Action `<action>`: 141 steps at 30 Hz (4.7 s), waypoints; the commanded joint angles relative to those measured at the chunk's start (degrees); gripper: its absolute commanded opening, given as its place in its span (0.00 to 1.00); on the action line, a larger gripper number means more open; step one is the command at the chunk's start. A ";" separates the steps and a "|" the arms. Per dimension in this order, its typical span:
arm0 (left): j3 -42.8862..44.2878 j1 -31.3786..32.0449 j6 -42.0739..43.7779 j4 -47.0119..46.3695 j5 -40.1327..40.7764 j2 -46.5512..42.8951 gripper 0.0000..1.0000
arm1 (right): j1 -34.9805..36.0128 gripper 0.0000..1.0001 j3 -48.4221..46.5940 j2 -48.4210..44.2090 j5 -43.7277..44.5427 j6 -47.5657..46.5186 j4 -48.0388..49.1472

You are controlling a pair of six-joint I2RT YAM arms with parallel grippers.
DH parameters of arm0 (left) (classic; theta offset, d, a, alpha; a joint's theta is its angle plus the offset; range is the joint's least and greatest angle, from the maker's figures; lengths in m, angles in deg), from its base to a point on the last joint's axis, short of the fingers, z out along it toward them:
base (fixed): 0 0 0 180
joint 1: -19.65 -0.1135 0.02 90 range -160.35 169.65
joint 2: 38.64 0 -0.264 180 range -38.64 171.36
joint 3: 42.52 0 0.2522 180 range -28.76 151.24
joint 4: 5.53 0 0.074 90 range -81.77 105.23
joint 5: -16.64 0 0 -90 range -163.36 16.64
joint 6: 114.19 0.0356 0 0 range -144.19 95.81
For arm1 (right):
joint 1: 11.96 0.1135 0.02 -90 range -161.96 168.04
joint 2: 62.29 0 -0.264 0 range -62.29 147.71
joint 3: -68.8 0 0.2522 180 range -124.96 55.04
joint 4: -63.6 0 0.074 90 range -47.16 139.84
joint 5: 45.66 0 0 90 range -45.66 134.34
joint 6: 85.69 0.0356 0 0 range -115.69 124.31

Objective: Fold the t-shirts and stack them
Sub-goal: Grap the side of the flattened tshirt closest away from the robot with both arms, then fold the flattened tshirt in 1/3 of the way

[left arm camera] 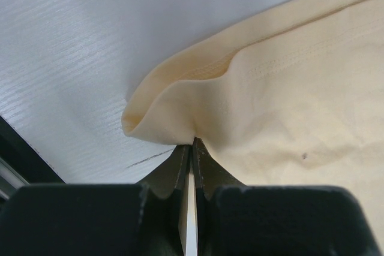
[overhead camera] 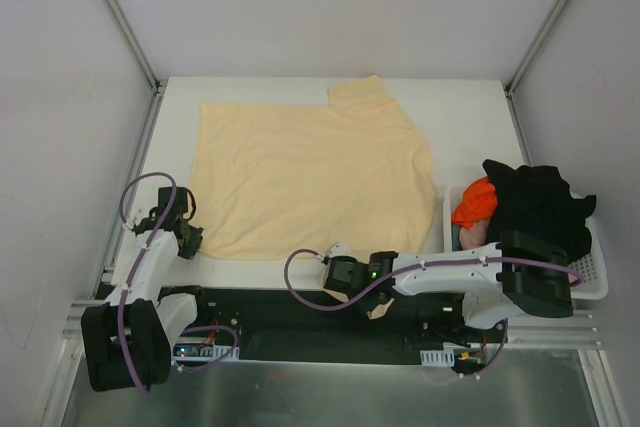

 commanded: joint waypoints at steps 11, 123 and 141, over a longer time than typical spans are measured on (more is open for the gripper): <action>4.55 -0.01 5.13 -0.01 -1.39 -7.09 0.00 | -8.82 0.01 -9.12 -9.56 16.90 -1.25 -16.27; 25.91 2.63 22.09 -18.82 -21.60 30.26 0.99 | -54.53 0.97 -51.70 34.13 -26.08 -9.16 25.22; 29.16 2.28 21.47 -15.84 -18.44 37.64 0.99 | -62.53 0.97 -21.44 23.05 -29.07 -4.95 21.61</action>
